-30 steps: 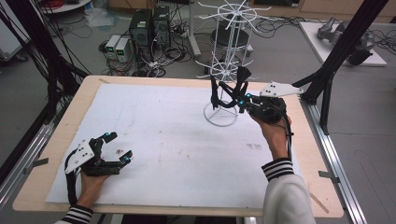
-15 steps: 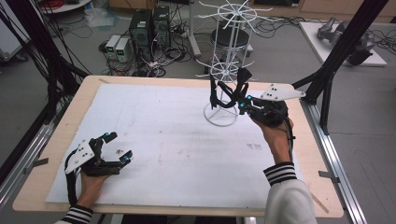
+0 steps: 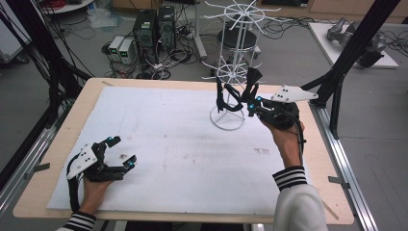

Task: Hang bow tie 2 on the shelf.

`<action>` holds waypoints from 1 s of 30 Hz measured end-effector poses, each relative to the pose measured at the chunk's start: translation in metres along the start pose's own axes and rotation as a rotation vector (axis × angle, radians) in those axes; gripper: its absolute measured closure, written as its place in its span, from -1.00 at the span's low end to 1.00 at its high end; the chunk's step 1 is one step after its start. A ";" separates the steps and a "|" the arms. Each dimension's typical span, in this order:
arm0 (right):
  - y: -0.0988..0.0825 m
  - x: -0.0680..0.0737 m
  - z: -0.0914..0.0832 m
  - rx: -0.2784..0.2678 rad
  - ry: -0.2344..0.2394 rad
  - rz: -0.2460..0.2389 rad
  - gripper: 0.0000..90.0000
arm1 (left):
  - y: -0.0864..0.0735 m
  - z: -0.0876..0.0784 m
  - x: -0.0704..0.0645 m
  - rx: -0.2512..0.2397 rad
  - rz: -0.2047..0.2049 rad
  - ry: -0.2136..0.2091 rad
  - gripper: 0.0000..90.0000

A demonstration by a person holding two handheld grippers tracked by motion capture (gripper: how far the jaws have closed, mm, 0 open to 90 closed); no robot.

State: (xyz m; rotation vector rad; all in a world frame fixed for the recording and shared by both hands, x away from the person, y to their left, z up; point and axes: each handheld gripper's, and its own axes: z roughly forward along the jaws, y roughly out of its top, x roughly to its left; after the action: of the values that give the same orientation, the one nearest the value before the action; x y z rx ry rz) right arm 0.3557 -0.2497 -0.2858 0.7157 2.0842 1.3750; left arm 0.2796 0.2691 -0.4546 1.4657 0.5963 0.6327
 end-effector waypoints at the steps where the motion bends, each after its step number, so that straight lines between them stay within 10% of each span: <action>1: 0.000 0.000 0.001 0.001 -0.001 0.002 0.91 | 0.000 0.000 0.000 0.000 0.000 0.001 -0.82; 30: -0.008 -0.007 0.028 0.048 -0.006 0.044 0.90 | 0.000 0.000 0.000 -0.002 -0.002 -0.001 -0.82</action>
State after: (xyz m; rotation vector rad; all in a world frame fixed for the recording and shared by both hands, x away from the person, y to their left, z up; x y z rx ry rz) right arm 0.3788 -0.2393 -0.3019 0.7883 2.1154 1.3484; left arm 0.2796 0.2691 -0.4547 1.4631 0.5962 0.6314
